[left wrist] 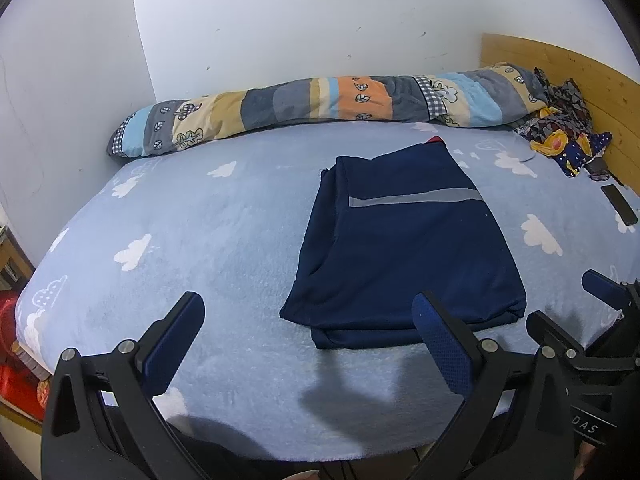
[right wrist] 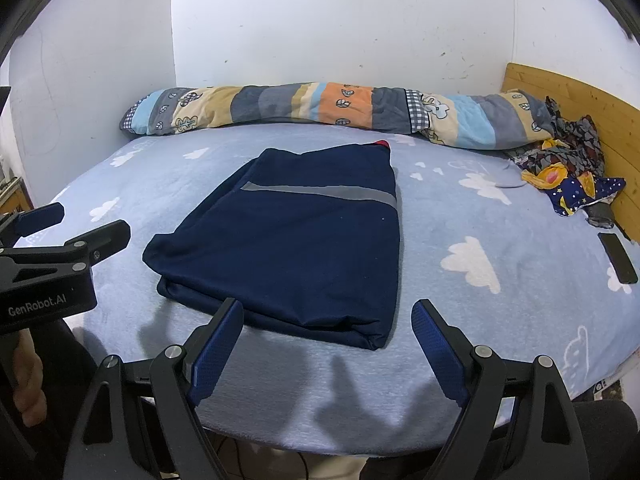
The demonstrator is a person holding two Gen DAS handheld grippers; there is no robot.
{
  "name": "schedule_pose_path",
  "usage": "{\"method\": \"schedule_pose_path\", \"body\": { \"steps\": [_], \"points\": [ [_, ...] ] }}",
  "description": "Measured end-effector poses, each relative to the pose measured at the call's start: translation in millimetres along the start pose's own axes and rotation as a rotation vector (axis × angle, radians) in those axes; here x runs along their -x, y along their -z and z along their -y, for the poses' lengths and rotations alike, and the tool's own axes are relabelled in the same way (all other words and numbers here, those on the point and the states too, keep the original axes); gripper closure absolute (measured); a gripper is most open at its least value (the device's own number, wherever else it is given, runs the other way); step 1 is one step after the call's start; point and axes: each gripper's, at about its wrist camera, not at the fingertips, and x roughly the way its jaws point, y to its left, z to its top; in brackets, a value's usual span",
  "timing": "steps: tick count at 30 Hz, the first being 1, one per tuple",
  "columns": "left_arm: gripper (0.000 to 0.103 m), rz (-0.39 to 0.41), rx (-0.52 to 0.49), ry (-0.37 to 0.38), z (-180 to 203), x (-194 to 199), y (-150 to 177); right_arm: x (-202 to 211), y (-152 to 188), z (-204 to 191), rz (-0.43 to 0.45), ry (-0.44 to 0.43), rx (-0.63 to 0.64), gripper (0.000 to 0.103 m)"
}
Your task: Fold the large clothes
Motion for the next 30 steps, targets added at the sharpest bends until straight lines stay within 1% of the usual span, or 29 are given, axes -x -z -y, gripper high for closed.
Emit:
{"method": "schedule_pose_path", "body": {
  "steps": [30],
  "points": [
    [0.000, 0.007, -0.009, -0.009, 0.0, 1.4, 2.2, 1.0, 0.3, 2.5, 0.001, -0.001, 0.002, 0.015]
  ]
}}
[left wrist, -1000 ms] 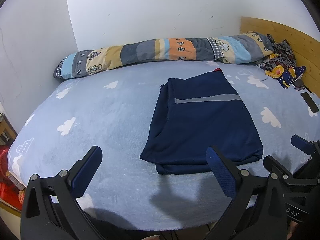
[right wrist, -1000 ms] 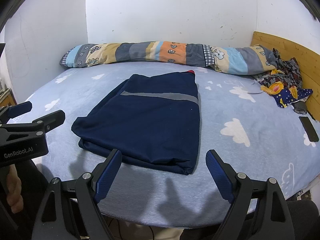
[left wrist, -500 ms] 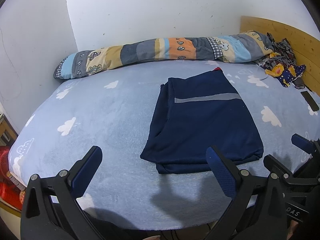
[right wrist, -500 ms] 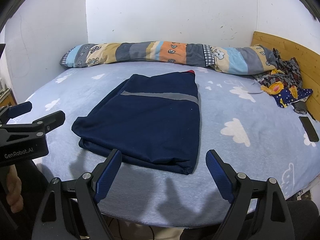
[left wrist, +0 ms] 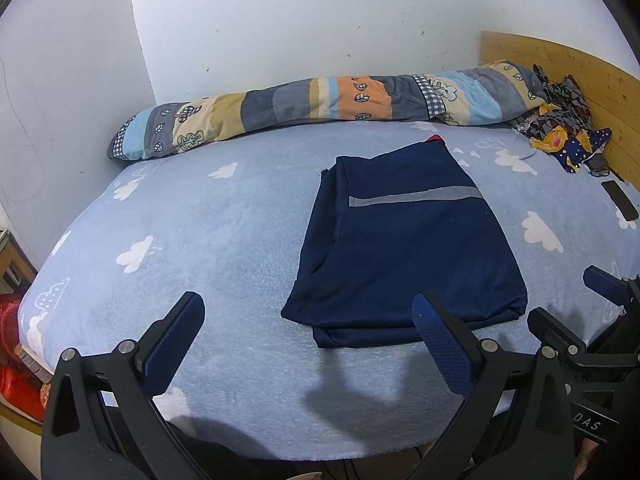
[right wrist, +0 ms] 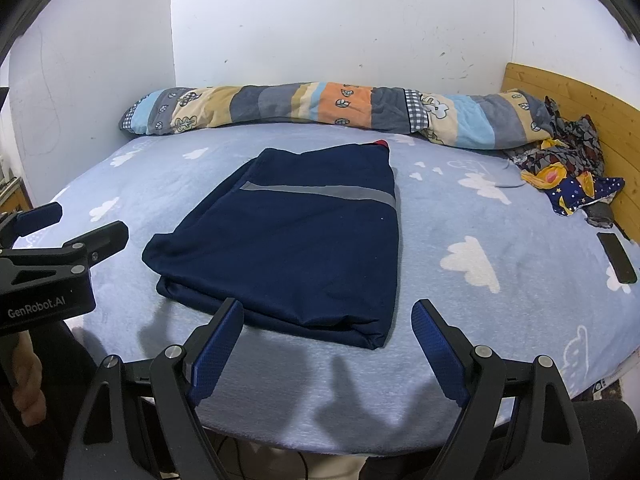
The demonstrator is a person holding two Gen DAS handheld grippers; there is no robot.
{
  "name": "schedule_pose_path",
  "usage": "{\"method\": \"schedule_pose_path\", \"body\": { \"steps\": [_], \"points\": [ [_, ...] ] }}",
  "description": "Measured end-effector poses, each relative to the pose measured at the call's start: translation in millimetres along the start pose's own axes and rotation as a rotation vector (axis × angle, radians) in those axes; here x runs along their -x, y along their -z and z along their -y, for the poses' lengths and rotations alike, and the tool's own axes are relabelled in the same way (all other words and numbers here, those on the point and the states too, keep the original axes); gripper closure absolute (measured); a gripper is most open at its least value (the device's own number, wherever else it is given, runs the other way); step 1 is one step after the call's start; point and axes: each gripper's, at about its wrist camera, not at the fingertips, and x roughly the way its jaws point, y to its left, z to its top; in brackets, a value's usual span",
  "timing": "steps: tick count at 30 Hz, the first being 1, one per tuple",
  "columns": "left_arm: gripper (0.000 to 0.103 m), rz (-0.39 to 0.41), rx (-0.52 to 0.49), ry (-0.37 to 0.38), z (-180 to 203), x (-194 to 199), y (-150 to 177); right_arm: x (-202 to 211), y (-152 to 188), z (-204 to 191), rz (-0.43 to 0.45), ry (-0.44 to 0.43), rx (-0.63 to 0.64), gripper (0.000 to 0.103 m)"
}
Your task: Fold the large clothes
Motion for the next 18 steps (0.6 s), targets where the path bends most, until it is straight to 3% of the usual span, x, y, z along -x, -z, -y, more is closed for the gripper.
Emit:
{"method": "schedule_pose_path", "body": {
  "steps": [18],
  "points": [
    [0.000, 0.002, -0.010, -0.014, -0.8, 0.6, -0.8, -1.8, -0.2, -0.8, -0.002, 0.001, -0.003, 0.015]
  ]
}}
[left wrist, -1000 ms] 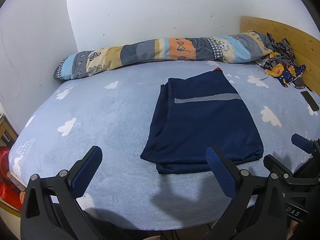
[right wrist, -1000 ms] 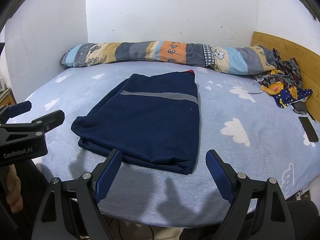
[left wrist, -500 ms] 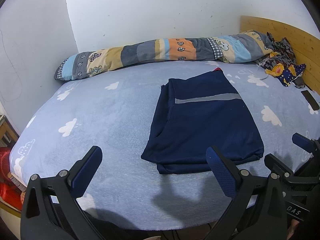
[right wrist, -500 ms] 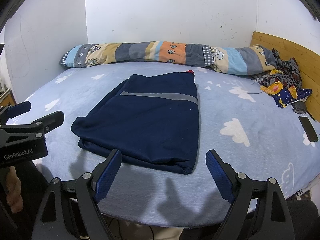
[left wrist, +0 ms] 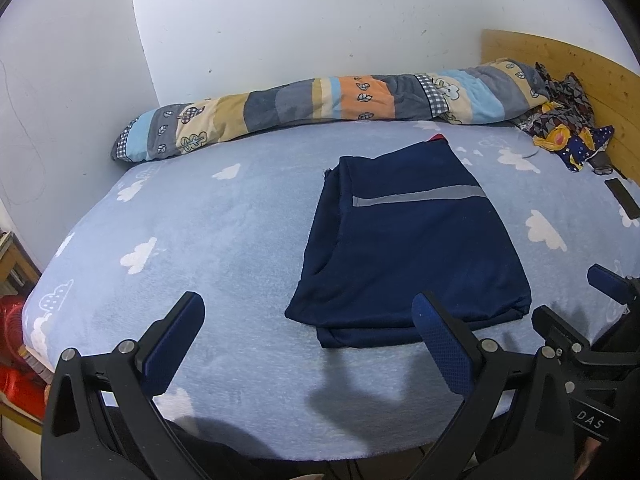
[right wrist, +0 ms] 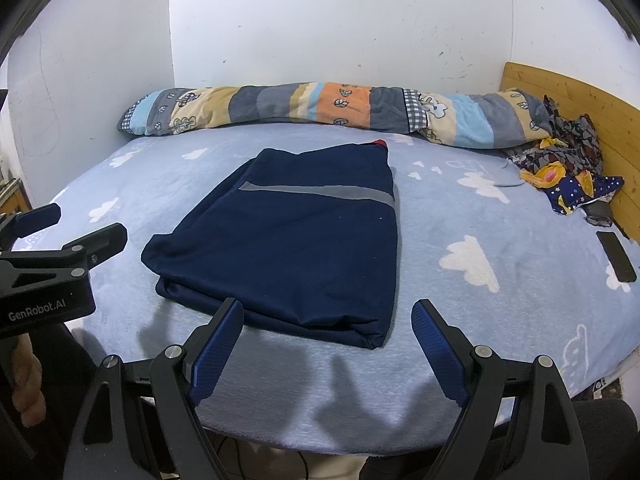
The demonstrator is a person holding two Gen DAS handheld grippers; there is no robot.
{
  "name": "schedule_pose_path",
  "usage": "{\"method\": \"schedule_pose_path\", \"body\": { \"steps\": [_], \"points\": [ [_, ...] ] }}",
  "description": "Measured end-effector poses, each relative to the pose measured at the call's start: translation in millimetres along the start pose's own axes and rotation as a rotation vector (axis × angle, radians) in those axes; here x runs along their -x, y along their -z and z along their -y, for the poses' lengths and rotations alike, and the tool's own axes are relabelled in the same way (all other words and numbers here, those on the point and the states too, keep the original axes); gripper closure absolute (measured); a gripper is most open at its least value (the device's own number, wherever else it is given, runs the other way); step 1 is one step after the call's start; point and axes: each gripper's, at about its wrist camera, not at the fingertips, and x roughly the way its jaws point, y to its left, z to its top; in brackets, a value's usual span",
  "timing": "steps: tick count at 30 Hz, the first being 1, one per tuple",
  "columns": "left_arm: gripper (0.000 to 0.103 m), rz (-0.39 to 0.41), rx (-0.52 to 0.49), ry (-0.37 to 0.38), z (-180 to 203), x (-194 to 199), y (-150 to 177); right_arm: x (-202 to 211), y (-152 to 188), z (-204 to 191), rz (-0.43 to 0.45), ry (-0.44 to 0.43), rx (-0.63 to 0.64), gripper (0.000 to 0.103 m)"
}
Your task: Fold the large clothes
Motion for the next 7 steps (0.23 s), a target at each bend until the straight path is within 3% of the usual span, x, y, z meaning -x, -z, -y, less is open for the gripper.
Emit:
{"method": "schedule_pose_path", "body": {
  "steps": [4, 7],
  "points": [
    [0.000, -0.006, 0.001, -0.021, -0.8, -0.7, 0.9, 0.0, 0.0, 0.5, 0.000, 0.001, -0.005, 0.015],
    [0.000, -0.037, 0.035, 0.068, -7.6, -3.5, 2.2, 0.5, -0.4, 1.0, 0.002, 0.005, -0.007, 0.015]
  ]
}}
